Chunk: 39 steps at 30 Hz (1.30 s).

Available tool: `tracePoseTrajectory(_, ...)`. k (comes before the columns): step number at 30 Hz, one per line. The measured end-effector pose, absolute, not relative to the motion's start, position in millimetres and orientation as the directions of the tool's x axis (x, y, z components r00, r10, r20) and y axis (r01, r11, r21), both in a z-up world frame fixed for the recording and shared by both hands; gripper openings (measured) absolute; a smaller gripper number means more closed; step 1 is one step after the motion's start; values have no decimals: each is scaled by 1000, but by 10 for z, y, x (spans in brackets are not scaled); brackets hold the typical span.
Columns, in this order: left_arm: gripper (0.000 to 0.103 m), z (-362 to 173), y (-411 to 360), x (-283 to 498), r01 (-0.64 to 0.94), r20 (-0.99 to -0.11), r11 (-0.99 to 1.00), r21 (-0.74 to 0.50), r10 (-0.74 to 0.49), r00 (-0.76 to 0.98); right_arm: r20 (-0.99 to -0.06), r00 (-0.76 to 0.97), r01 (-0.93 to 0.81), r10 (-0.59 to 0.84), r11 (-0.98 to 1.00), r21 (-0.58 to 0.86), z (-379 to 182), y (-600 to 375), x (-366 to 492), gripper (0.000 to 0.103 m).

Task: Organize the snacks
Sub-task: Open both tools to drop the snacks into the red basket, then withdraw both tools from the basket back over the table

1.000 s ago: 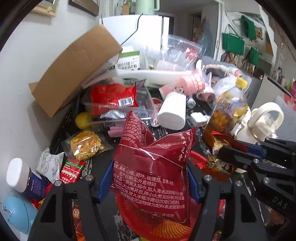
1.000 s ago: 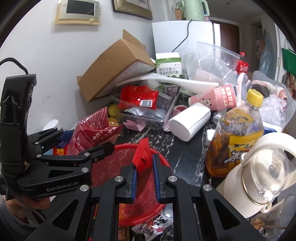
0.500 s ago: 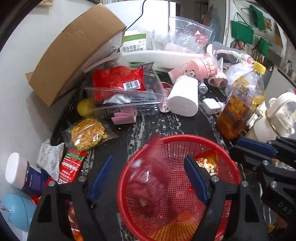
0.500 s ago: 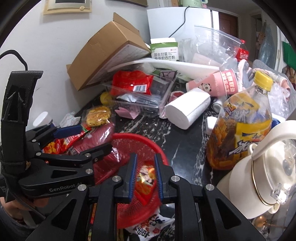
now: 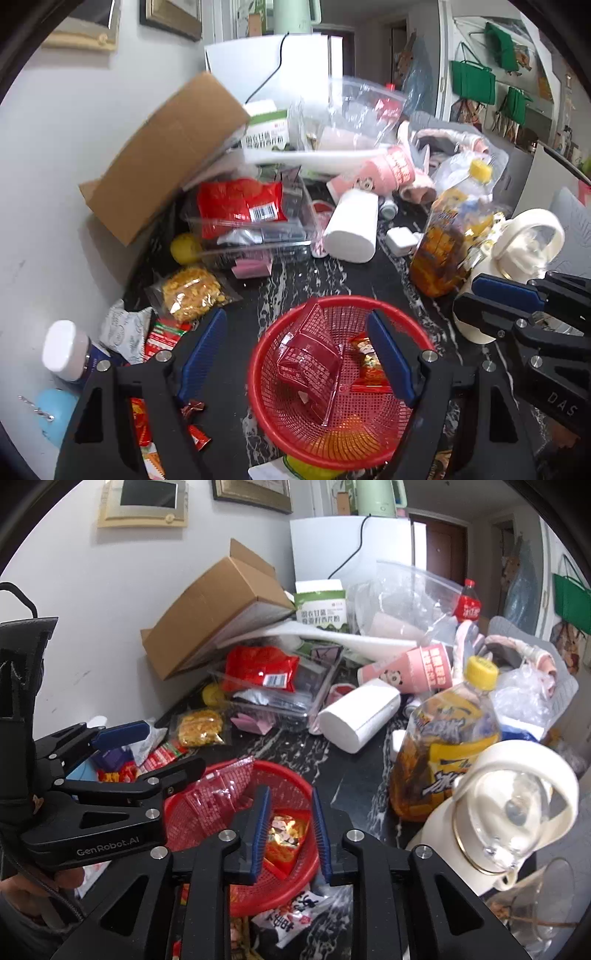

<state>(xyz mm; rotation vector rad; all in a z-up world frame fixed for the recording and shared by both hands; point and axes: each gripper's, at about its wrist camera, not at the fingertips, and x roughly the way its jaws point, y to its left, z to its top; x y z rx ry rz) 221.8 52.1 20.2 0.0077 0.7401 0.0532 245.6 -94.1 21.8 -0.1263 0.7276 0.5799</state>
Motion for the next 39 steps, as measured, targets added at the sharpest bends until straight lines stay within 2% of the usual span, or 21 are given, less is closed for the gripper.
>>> tracePoseTrajectory(12, 78, 722, 375, 1695, -39, -589, 999, 36, 53, 806, -568, 689, -529, 451, 848, 31, 739, -1134, 1924, 48)
tracePoseTrajectory(19, 78, 898, 268, 1375, 7, -562, 1000, 16, 3, 827, -521, 737, -508, 431, 861, -7, 961, -1269, 1555, 70)
tracePoseTrajectory(21, 79, 921, 236, 1280, 22, -559, 1000, 16, -9, 829, -514, 745, -502, 425, 865, -14, 993, -1309, 1454, 73)
tracePoseTrajectory(26, 81, 953, 184, 1054, 48, -550, 999, 10, -34, 835, -511, 758, -485, 406, 874, -27, 1025, -1386, 1237, 78)
tracePoseTrajectory(39, 82, 896, 29, 558, 126, -552, 992, 26, -91, 829, -528, 758, -449, 383, 893, 2, 912, -1605, 770, 78)
